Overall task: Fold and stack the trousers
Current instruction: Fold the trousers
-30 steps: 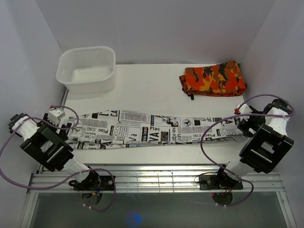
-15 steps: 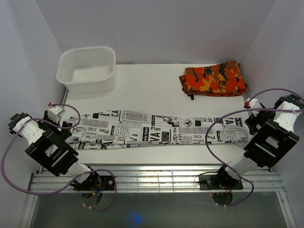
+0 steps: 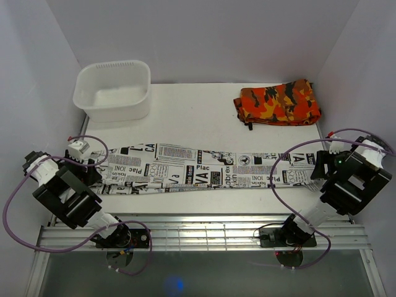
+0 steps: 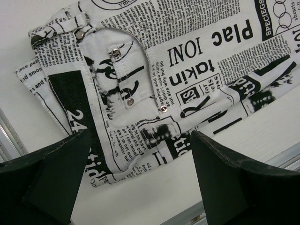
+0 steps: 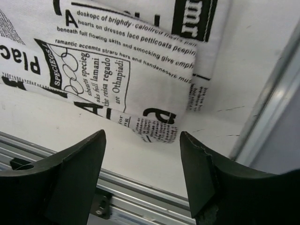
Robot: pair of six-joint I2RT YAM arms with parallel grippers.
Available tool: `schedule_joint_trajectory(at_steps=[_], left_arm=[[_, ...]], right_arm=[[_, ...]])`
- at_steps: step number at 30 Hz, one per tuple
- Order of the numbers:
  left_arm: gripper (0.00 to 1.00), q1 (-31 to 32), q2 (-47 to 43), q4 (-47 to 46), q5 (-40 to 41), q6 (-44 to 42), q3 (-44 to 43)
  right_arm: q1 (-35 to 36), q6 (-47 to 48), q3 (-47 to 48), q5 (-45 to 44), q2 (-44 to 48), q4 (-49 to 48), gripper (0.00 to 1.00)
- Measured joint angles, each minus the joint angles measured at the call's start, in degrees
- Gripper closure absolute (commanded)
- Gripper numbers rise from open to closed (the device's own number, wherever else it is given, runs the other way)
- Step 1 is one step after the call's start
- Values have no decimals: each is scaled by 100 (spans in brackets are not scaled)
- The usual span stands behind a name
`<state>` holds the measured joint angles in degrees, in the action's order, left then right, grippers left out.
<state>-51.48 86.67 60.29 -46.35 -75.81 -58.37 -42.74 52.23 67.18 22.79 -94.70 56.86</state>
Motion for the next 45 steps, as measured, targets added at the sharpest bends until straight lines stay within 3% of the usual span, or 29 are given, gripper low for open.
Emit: schedule_joint_trajectory(at_steps=[4, 9, 10, 11, 14, 16, 18, 19, 28, 35, 38, 39, 40, 41, 43, 44, 45], left_arm=[[2, 48, -22, -103, -2, 131, 0], [2, 68, -144, -208, 0, 155, 48], [2, 72, -188, -212, 0, 151, 79], [2, 72, -236, -225, 0, 144, 125], [2, 72, -341, -273, 4, 122, 286], [2, 72, -358, -315, 7, 122, 413], [2, 72, -358, -365, 24, 122, 520], [2, 72, -358, -374, 31, 125, 544], [2, 72, -326, -748, 63, 337, 627], [25, 83, 608, -1191, 601, 1062, 555], [29, 76, 841, -1237, 671, 1272, 378], [30, 76, 866, -1237, 682, 1305, 356], [30, 76, 892, -1233, 704, 1353, 323], [30, 79, 909, -1231, 728, 1397, 299], [28, 85, 949, -1207, 743, 1460, 251], [27, 85, 964, -1198, 748, 1484, 229], [26, 85, 966, -1185, 752, 1506, 219]], right_arm=[[0, -741, -527, -203, 63, -391, 26], [0, -1351, -643, -525, 39, -872, 31], [0, -1425, -647, -555, 33, -916, 37], [0, -1486, -649, -584, 13, -949, 51], [0, -1661, -649, -551, -98, -935, 70], [2, -1777, -621, -476, -203, -863, 72], [9, -1880, -518, -450, -341, -772, 89], [13, -1906, -448, -435, -407, -723, 92], [350, -1917, 745, 376, -481, 94, 92], [1497, -1060, 2511, 931, -188, 468, 92], [1390, -254, 1956, 887, 586, 365, 92], [1204, 118, 1462, 831, 968, 306, 87], [1054, 345, 1069, 748, 1217, 282, 68], [839, 614, 542, 605, 1460, 304, 27], [481, 1023, -227, 275, 1521, 286, 5], [358, 1110, -503, 111, 1397, 280, 1], [245, 1182, -686, -24, 1213, 267, 5]])
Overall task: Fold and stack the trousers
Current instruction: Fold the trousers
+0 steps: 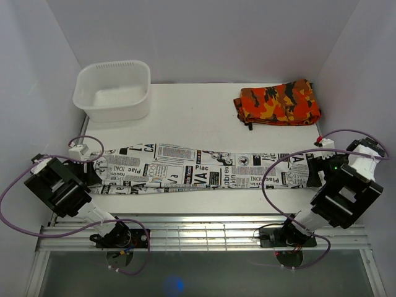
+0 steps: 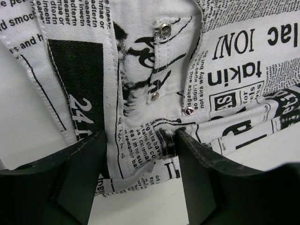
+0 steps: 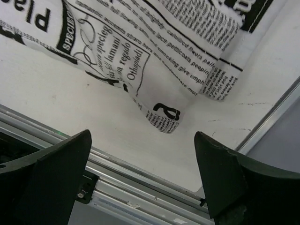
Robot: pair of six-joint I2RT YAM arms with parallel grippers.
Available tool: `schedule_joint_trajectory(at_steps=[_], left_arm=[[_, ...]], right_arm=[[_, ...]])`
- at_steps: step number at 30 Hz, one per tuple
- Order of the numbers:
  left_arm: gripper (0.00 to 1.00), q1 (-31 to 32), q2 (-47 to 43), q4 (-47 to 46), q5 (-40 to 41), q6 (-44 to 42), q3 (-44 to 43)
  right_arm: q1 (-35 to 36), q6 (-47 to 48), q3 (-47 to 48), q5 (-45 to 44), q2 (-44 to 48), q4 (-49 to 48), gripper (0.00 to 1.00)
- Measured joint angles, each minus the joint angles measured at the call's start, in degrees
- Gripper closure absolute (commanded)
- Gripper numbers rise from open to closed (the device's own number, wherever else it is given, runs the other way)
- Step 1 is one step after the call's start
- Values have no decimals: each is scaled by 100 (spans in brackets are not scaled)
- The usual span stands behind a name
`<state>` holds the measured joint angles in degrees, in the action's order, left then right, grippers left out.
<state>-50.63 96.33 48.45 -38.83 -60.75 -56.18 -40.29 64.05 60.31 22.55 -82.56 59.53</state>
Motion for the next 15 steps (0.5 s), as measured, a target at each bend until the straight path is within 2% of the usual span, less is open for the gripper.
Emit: schedule_joint_trajectory(at_steps=[2, 3, 4, 7, 10, 15], left_arm=[[25, 4, 0, 15, 9, 22, -13], [25, 7, 0, 22, 11, 24, -15], [25, 7, 0, 33, 11, 24, -17], [24, 9, -2, 59, 4, 22, -24], [23, 9, -13, 79, 2, 20, -24], [22, 9, -33, 87, 2, 15, -24]], right_arm=[[-173, 15, -72, -177, -369, -28, 1], [-234, -63, -39, -212, -485, -79, 4], [-306, -149, 59, -256, -605, -105, 13], [-439, -586, 544, -264, -831, -151, 25], [-470, -1071, 787, -155, -927, -310, 25], [-459, -1759, 511, 22, -1233, -479, 25]])
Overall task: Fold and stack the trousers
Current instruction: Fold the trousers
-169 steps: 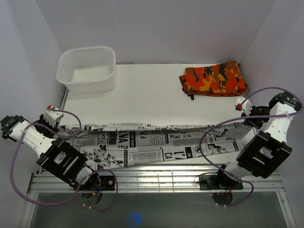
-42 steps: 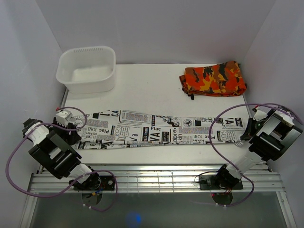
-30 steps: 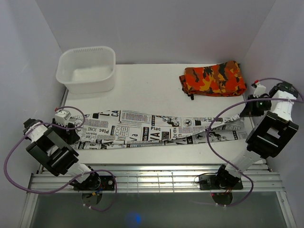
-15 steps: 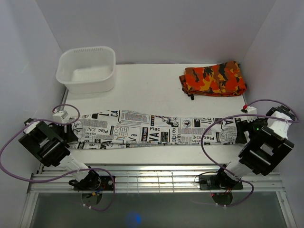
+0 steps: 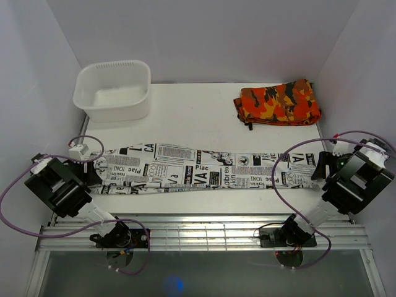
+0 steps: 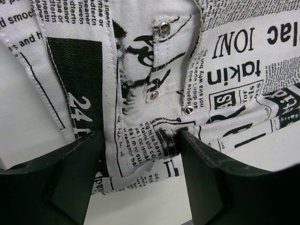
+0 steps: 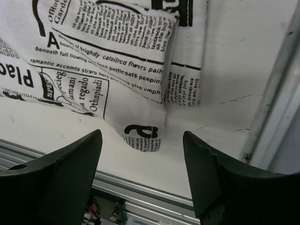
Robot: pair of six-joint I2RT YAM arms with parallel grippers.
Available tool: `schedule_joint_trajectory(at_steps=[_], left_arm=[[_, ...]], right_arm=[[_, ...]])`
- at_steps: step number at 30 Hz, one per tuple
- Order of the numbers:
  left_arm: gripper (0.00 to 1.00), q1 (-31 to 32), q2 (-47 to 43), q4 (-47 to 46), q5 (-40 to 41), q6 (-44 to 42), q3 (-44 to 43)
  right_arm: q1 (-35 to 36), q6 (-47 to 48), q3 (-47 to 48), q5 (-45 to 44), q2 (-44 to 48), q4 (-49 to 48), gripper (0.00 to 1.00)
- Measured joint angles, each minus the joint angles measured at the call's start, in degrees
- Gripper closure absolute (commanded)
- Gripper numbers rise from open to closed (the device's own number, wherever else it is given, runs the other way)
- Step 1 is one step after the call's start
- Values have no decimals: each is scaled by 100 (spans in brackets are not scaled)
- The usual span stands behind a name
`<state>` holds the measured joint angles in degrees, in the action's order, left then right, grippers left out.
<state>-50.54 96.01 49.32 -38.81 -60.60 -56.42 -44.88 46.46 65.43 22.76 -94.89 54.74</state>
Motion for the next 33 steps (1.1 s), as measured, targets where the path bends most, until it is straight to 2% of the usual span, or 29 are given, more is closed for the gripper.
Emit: schedule_joint_trajectory(at_steps=[6, 9, 10, 12, 13, 16, 21, 26, 29, 32, 33], left_arm=[[21, 4, -11, 42, 9, 2, -33], [21, 4, -13, 44, 20, -2, -33], [21, 4, -20, 46, 26, -4, -33], [21, 4, -28, 44, 39, -20, -31], [21, 4, -31, 42, 48, -22, -31], [21, 4, -37, 17, 52, -37, -7], [21, 4, -79, -44, 44, -35, 87], [21, 7, -81, -39, -35, 9, 142], [22, 7, -81, -83, -31, 57, 153], [23, 7, -81, -138, 0, 118, 157], [23, 7, -81, -151, 11, 133, 157]], right_arm=[[-7, -678, -654, -35, -313, -330, 30], [-11, -962, -820, -28, -243, -391, 37], [-11, -1034, -857, -31, -225, -413, 50], [-11, -1143, -953, -20, -214, -463, 65], [-11, -1182, -988, -22, -225, -466, 77], [-9, -1250, -907, 79, -282, -391, 92], [103, -1161, 175, 680, -345, 216, 92], [708, -699, 1250, 1115, -190, 319, 92], [1086, -195, 1191, 1080, 203, 39, 92], [1193, 354, 614, 844, 662, -378, 92], [1174, 522, 404, 710, 721, -439, 89]])
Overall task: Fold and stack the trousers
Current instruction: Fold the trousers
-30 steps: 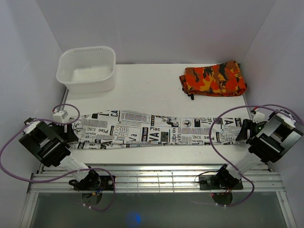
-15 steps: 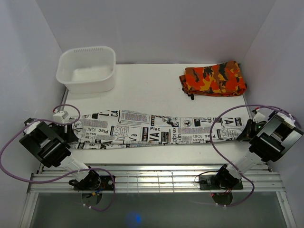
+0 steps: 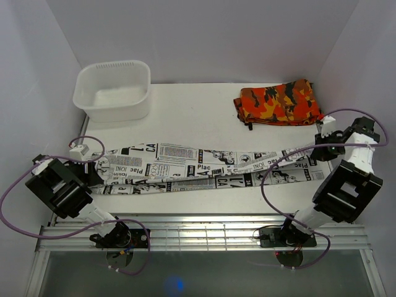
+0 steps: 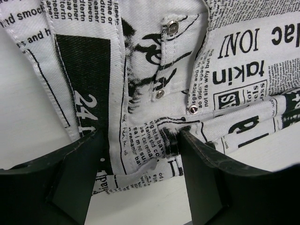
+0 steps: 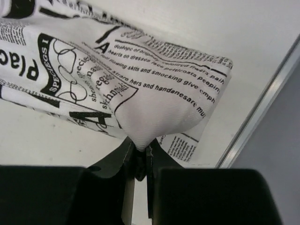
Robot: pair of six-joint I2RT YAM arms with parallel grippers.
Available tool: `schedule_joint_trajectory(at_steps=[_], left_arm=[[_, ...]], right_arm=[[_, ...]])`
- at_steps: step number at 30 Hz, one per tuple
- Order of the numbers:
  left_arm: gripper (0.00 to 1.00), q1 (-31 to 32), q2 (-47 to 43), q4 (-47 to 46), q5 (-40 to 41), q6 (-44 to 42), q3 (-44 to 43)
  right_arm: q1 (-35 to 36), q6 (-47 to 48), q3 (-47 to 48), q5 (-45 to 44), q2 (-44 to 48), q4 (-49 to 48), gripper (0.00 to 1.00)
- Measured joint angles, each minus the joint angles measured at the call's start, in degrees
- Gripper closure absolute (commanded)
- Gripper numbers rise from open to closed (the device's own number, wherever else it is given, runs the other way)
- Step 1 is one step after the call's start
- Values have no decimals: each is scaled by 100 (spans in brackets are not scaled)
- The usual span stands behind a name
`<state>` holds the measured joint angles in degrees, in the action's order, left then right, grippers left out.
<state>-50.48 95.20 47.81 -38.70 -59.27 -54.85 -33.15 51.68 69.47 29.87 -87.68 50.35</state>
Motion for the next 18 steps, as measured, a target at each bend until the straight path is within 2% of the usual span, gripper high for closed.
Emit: schedule_joint_trajectory(at_steps=[1, 2, 4, 5, 7, 12, 15, 16, 18], left_arm=[[23, 2, 0, -13, 15, 11, 0], [23, 4, 0, -24, 28, 24, 0], [23, 4, 0, -46, 50, 26, 0], [23, 4, 0, -57, 61, 26, 0], [23, 4, 0, -68, 68, 26, 0], [22, 4, 0, -66, 79, 33, -13], [22, 4, 0, -63, 81, 35, -15], [22, 4, 0, -63, 81, 35, -15], [22, 4, 2, -63, 81, 33, -15]], right_arm=[[-50, 149, -227, -114, 9, -101, 65], [-125, 271, -459, -234, -37, -166, 45], [-299, 376, -811, -494, -243, -212, 14], [-404, 420, -920, -621, -411, -205, 9], [-599, 520, -931, -752, -774, -166, 4], [-905, 332, -7, -566, -1692, 501, 4], [-929, 103, 525, -251, -2009, 868, 11], [-920, -9, 649, -131, -2081, 935, 18], [-916, -197, 765, 68, -2153, 1012, 23]])
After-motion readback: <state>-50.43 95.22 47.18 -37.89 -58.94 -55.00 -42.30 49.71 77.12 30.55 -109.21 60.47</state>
